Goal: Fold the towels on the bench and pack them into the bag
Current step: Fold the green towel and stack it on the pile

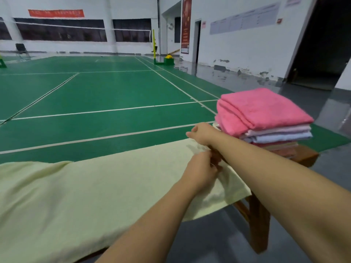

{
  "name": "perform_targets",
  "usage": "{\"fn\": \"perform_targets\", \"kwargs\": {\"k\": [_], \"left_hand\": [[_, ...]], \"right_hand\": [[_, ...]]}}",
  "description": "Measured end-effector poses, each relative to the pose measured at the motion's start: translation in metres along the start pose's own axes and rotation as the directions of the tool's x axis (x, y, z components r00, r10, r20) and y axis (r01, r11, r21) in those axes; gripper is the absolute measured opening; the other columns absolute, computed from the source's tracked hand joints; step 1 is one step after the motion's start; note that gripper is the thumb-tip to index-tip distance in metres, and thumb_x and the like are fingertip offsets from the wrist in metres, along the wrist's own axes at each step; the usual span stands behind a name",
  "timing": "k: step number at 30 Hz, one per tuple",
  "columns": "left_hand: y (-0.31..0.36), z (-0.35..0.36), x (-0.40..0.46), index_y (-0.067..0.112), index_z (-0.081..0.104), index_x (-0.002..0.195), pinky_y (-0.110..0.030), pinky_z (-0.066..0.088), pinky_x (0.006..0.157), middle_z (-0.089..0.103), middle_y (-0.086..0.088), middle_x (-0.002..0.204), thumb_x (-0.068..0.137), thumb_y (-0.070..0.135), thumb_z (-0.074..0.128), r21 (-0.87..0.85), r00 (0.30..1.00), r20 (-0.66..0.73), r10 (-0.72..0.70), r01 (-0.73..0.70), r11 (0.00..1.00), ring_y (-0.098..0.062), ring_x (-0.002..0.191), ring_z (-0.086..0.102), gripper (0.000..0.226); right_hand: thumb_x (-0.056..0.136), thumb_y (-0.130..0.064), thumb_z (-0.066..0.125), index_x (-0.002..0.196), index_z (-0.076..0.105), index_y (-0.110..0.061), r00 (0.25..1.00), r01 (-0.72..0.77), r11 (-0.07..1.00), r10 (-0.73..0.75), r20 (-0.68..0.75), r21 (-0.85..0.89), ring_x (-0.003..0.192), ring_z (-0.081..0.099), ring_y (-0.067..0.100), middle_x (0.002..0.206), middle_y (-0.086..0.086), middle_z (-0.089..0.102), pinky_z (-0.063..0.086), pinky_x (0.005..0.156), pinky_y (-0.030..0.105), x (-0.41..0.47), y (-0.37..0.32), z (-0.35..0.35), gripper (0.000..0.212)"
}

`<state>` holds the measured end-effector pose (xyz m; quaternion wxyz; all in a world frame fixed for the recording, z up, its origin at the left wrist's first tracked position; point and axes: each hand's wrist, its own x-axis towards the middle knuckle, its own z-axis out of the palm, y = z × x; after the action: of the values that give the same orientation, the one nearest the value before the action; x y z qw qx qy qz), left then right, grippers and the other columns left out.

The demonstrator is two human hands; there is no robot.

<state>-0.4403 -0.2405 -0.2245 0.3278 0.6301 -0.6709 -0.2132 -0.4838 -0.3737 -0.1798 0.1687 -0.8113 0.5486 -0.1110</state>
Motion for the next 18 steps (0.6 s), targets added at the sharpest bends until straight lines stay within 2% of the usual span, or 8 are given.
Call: {"fn": "perform_targets", "kwargs": {"k": [2,4,6,8,10,13,16,18], "left_hand": [[-0.003,0.004,0.008,0.020,0.069,0.102,-0.032,0.043,0.069,0.074,-0.006,0.100,0.090,0.016,0.058,0.025,1.000,-0.010,0.001,-0.001,1.000,-0.029,0.092,0.066,0.017],[-0.008,0.001,0.016,0.020,0.068,0.100,-0.035,0.047,0.069,0.073,-0.008,0.095,0.092,0.028,0.058,0.103,0.999,-0.030,-0.045,0.048,0.994,-0.033,0.092,0.066,0.016],[-0.012,-0.004,0.019,0.018,0.067,0.100,-0.037,0.049,0.071,0.072,-0.009,0.095,0.091,0.047,0.057,0.209,0.991,-0.050,-0.124,0.131,0.969,-0.035,0.093,0.066,0.032],[-0.011,-0.007,0.016,0.015,0.066,0.106,-0.038,0.048,0.074,0.070,-0.010,0.102,0.089,0.051,0.055,0.278,0.983,-0.082,-0.167,0.183,0.943,-0.036,0.096,0.065,0.041],[-0.009,-0.004,0.013,0.015,0.064,0.110,-0.037,0.046,0.076,0.068,-0.010,0.106,0.090,0.051,0.056,0.327,0.979,-0.107,-0.173,0.199,0.924,-0.036,0.101,0.065,0.041],[-0.005,-0.002,0.011,0.017,0.061,0.108,-0.035,0.040,0.072,0.067,-0.007,0.109,0.091,0.046,0.059,0.377,0.975,-0.132,-0.180,0.218,0.900,-0.032,0.103,0.065,0.033],[-0.003,-0.006,0.012,0.020,0.060,0.104,-0.035,0.042,0.073,0.068,-0.005,0.106,0.086,0.054,0.065,0.319,0.970,-0.078,-0.229,0.242,0.916,-0.031,0.102,0.066,0.039],[-0.002,-0.009,0.013,0.023,0.053,0.095,-0.034,0.043,0.072,0.068,-0.003,0.102,0.081,0.062,0.069,0.280,0.964,-0.014,-0.267,0.260,0.924,-0.029,0.099,0.066,0.044]], "right_hand": [[0.101,-0.044,0.054,0.092,0.061,-0.001,0.999,-0.038,0.998,0.039,0.009,-0.054,0.082,0.054,0.029,0.075,0.009,0.057,0.038,0.061,0.031,0.020,-0.001,0.001,0.045],[0.100,-0.046,0.056,0.076,0.049,-0.006,0.997,-0.074,0.991,0.074,0.002,-0.112,0.079,0.050,0.029,0.066,0.005,0.045,0.032,0.054,0.031,0.035,-0.001,0.003,0.047],[0.098,-0.051,0.057,0.088,0.056,-0.005,0.994,-0.102,0.984,0.105,0.011,-0.144,0.085,0.054,0.031,0.075,0.006,0.054,0.039,0.064,0.030,0.044,0.002,0.008,0.047],[0.094,-0.059,0.058,0.109,0.064,-0.004,0.992,-0.120,0.977,0.124,0.015,-0.175,0.095,0.061,0.032,0.095,0.010,0.062,0.043,0.075,0.032,0.047,0.003,0.012,0.057],[0.090,-0.065,0.061,0.107,0.063,-0.007,0.990,-0.135,0.968,0.140,0.012,-0.211,0.093,0.059,0.031,0.096,0.008,0.061,0.042,0.075,0.032,0.048,0.002,0.016,0.061],[0.082,-0.066,0.070,0.097,0.059,-0.008,0.984,-0.178,0.969,0.181,-0.001,-0.173,0.085,0.055,0.028,0.083,0.005,0.058,0.039,0.072,0.031,0.051,0.000,0.019,0.061],[0.076,-0.062,0.078,0.106,0.067,-0.007,0.980,-0.200,0.977,0.201,0.005,-0.072,0.087,0.061,0.026,0.092,0.004,0.069,0.041,0.073,0.030,0.052,0.003,0.021,0.063],[0.077,-0.061,0.079,0.106,0.069,-0.009,0.981,-0.195,0.979,0.195,0.006,-0.056,0.086,0.063,0.026,0.093,0.005,0.070,0.041,0.072,0.030,0.049,0.003,0.020,0.060]]}}
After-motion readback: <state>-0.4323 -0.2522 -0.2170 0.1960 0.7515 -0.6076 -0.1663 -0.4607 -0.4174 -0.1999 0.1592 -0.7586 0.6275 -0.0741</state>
